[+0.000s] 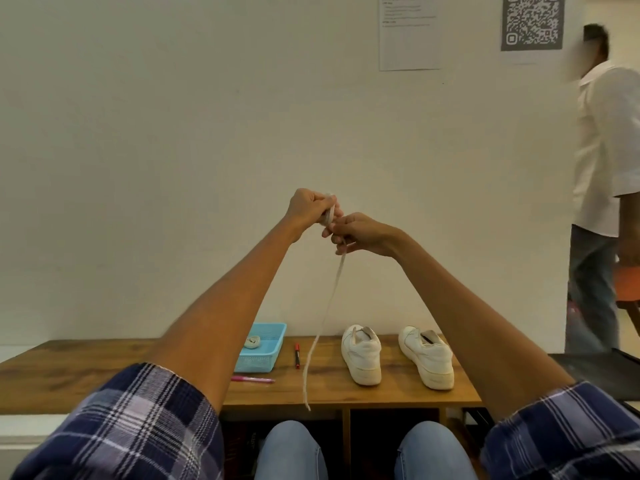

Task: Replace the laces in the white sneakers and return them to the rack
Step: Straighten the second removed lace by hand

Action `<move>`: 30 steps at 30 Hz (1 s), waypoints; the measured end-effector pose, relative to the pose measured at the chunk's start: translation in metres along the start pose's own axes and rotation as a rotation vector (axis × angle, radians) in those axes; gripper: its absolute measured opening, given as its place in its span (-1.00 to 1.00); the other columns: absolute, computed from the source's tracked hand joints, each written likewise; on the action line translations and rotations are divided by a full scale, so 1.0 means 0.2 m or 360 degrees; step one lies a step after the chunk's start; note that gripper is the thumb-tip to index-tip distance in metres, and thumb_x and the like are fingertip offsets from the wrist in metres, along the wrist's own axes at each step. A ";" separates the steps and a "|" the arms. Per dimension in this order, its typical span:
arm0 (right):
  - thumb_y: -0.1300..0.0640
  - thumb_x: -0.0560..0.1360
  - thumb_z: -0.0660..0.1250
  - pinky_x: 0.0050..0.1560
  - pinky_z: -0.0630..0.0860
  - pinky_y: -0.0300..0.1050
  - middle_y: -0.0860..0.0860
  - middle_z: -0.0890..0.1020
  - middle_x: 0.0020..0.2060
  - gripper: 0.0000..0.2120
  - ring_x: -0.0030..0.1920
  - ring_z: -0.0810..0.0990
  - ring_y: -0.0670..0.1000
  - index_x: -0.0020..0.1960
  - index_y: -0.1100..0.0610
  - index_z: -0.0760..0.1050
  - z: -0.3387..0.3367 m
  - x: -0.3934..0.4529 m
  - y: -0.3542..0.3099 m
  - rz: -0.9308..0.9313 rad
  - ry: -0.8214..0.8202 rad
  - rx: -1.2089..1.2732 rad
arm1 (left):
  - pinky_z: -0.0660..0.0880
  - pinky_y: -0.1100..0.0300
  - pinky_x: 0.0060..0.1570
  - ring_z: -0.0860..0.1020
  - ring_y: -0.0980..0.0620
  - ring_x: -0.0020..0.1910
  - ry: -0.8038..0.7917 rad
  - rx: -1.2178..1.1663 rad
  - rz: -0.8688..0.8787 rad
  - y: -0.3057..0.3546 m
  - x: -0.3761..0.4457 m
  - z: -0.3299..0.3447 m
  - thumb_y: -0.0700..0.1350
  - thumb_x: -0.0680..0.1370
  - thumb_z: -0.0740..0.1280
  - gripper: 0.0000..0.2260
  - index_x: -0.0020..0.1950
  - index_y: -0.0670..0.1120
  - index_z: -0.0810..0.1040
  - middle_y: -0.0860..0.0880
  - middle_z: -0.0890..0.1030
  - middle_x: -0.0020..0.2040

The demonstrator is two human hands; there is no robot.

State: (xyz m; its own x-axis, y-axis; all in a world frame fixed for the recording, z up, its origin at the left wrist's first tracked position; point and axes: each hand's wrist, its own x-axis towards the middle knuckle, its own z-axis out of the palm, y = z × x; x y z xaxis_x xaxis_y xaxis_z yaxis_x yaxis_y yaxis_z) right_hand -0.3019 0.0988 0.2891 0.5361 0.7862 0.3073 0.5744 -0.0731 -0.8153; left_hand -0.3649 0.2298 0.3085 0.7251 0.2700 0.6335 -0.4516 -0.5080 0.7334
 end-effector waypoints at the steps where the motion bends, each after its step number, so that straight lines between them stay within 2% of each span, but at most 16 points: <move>1: 0.15 0.63 0.14 -0.08 0.53 -0.13 -0.02 0.44 -0.39 -0.79 -0.37 0.45 -0.04 -0.08 0.17 0.50 0.00 0.00 -0.01 0.0017 0.0027 -0.0048 | 0.59 0.19 -0.10 0.62 0.07 -0.29 -0.0006 0.0126 0.0028 -0.03 0.00 -0.01 -0.17 0.58 0.28 -0.77 -0.11 -0.30 0.64 -0.07 0.66 -0.26; 4: 0.11 0.60 0.18 -0.29 0.45 -0.22 -0.06 0.35 -0.49 -0.76 -0.47 0.31 -0.07 -0.19 0.16 0.49 0.00 0.00 -0.03 0.0038 0.0208 0.0080 | 0.59 0.21 -0.14 0.62 0.08 -0.32 -0.0007 0.0153 0.0025 -0.09 -0.01 -0.05 -0.19 0.57 0.29 -0.77 -0.10 -0.32 0.65 -0.07 0.65 -0.29; 9: 0.09 0.59 0.22 -0.39 0.34 -0.24 -0.09 0.31 -0.57 -0.73 -0.57 0.24 -0.10 -0.26 0.14 0.43 -0.03 0.03 -0.05 0.0097 0.0447 0.0386 | 0.59 0.31 -0.26 0.65 0.11 -0.36 -0.0203 0.0136 -0.0109 -0.15 -0.07 -0.02 -0.21 0.59 0.25 -0.77 -0.01 -0.36 0.61 -0.23 0.65 -0.13; 14: 0.12 0.58 0.24 -0.42 0.30 -0.25 -0.10 0.34 -0.61 -0.73 -0.63 0.25 -0.13 -0.29 0.15 0.43 -0.03 0.04 -0.09 0.0165 0.0567 0.0358 | 0.61 0.20 -0.08 0.66 0.03 -0.26 -0.0370 0.0054 -0.0172 -0.14 -0.09 0.04 -0.23 0.62 0.17 -0.75 0.05 -0.37 0.57 -0.29 0.64 -0.03; 17: 0.14 0.58 0.24 -0.45 0.30 -0.26 -0.08 0.34 -0.59 -0.73 -0.63 0.24 -0.14 -0.28 0.16 0.43 -0.04 0.04 -0.09 0.0191 0.0641 0.0357 | 0.60 0.18 -0.07 0.66 -0.02 -0.24 -0.0358 -0.0033 -0.0183 -0.11 -0.09 0.05 -0.14 0.65 0.13 -0.66 0.05 -0.38 0.57 -0.26 0.65 -0.07; 19: 0.15 0.57 0.25 -0.47 0.30 -0.27 -0.08 0.34 -0.59 -0.74 -0.63 0.24 -0.14 -0.29 0.16 0.43 -0.05 0.04 -0.08 0.0200 0.0690 0.0373 | 0.61 0.19 -0.08 0.67 0.00 -0.25 -0.0386 -0.0058 -0.0161 -0.10 -0.10 0.06 -0.10 0.63 0.19 -0.66 0.04 -0.38 0.57 -0.22 0.66 -0.12; 21: 0.14 0.56 0.26 -0.48 0.32 -0.27 -0.07 0.35 -0.58 -0.74 -0.61 0.25 -0.12 -0.30 0.16 0.44 -0.05 0.04 -0.07 0.0213 0.0723 0.0384 | 0.61 0.18 -0.07 0.67 0.03 -0.27 -0.0427 -0.0066 -0.0150 -0.10 -0.10 0.07 -0.12 0.60 0.25 -0.71 0.01 -0.35 0.60 -0.14 0.68 -0.19; 23: 0.12 0.56 0.27 -0.40 0.38 -0.23 -0.04 0.40 -0.51 -0.72 -0.53 0.32 -0.09 -0.31 0.16 0.44 -0.04 0.05 -0.04 0.0230 0.0761 0.0298 | 0.61 0.18 -0.06 0.67 0.02 -0.28 -0.0441 -0.0156 -0.0190 -0.09 -0.10 0.07 -0.15 0.59 0.26 -0.77 -0.07 -0.29 0.62 -0.08 0.68 -0.26; 26: 0.18 0.52 0.27 -0.36 0.35 -0.20 0.04 0.47 -0.41 -0.74 -0.41 0.42 -0.03 -0.34 0.18 0.43 -0.03 0.05 0.03 0.0236 0.0811 -0.0175 | 0.60 0.26 -0.17 0.66 0.02 -0.31 -0.0423 -0.0314 -0.0262 -0.08 -0.11 0.08 -0.17 0.61 0.23 -0.75 -0.08 -0.30 0.61 -0.07 0.68 -0.30; 28: 0.29 0.50 0.21 -0.37 0.32 -0.24 0.07 0.50 -0.32 -0.87 -0.32 0.46 -0.01 -0.19 0.23 0.50 -0.02 0.04 0.05 0.0228 0.0762 -0.0390 | 0.59 0.30 -0.22 0.66 0.04 -0.33 -0.0402 -0.0427 -0.0311 -0.09 -0.12 0.08 -0.16 0.61 0.21 -0.74 -0.11 -0.29 0.60 -0.07 0.68 -0.33; 30: 0.33 0.51 0.16 -0.23 0.41 -0.21 0.11 0.55 -0.18 -0.80 -0.21 0.50 -0.02 0.03 0.27 0.53 -0.02 0.03 0.05 0.0150 0.0656 -0.0383 | 0.60 0.28 -0.21 0.66 0.04 -0.33 -0.0337 -0.0557 -0.0331 -0.09 -0.12 0.07 -0.16 0.61 0.21 -0.74 -0.13 -0.28 0.60 -0.07 0.67 -0.33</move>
State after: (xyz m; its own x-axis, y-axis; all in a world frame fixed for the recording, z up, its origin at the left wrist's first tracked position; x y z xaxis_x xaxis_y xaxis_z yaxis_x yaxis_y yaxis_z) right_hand -0.2899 0.1016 0.2838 0.7650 0.4646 0.4460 0.6123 -0.3102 -0.7272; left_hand -0.3657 0.2210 0.2762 0.8927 0.1457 0.4264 -0.4073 -0.1439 0.9019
